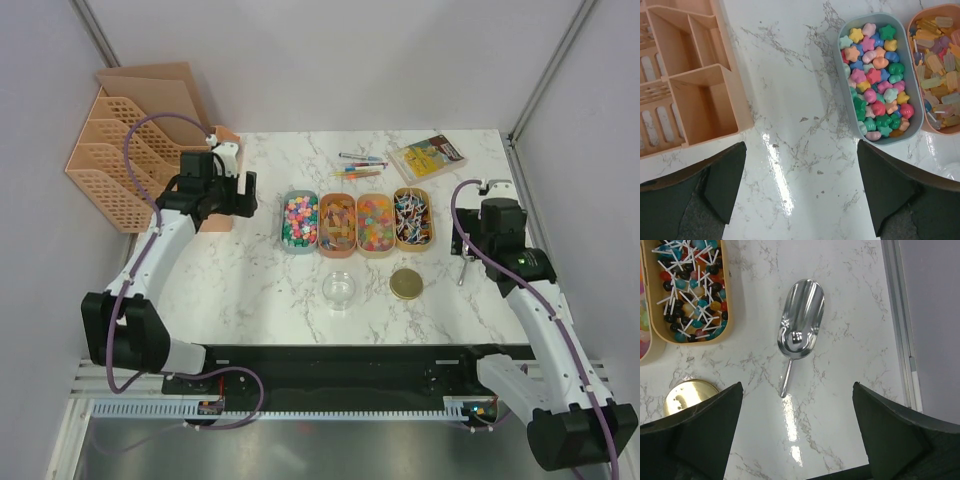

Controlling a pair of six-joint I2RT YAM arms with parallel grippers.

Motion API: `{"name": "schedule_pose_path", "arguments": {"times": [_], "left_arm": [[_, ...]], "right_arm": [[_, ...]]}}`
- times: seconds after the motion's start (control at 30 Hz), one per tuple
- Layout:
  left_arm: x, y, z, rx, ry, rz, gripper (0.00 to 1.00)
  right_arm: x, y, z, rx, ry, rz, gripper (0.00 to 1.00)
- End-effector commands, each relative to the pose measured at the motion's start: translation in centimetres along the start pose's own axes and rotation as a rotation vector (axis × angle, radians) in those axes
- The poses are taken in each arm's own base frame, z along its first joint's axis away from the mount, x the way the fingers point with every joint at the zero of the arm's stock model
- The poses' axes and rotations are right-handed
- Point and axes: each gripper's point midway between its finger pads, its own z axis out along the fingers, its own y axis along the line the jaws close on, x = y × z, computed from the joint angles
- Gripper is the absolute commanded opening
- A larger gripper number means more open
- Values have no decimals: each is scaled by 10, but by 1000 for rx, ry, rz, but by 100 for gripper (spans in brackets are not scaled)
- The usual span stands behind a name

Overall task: Pack the candies
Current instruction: Pick up the spatula from the center of the board.

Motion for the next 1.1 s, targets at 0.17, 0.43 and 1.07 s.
{"name": "schedule_pose_path", "arguments": {"times": [0.17,0.43,1.07], "left_arm": [[-44,5,2,-30,-73,44,99],[-43,7,3,-40,-70,40,99],[-65,9,24,-36,-75,26,99]], "right_arm": [[-3,1,29,-29,85,-81,98],[44,-8,57,26,289,60,91],[104,-5,95,68,567,1,74]]}}
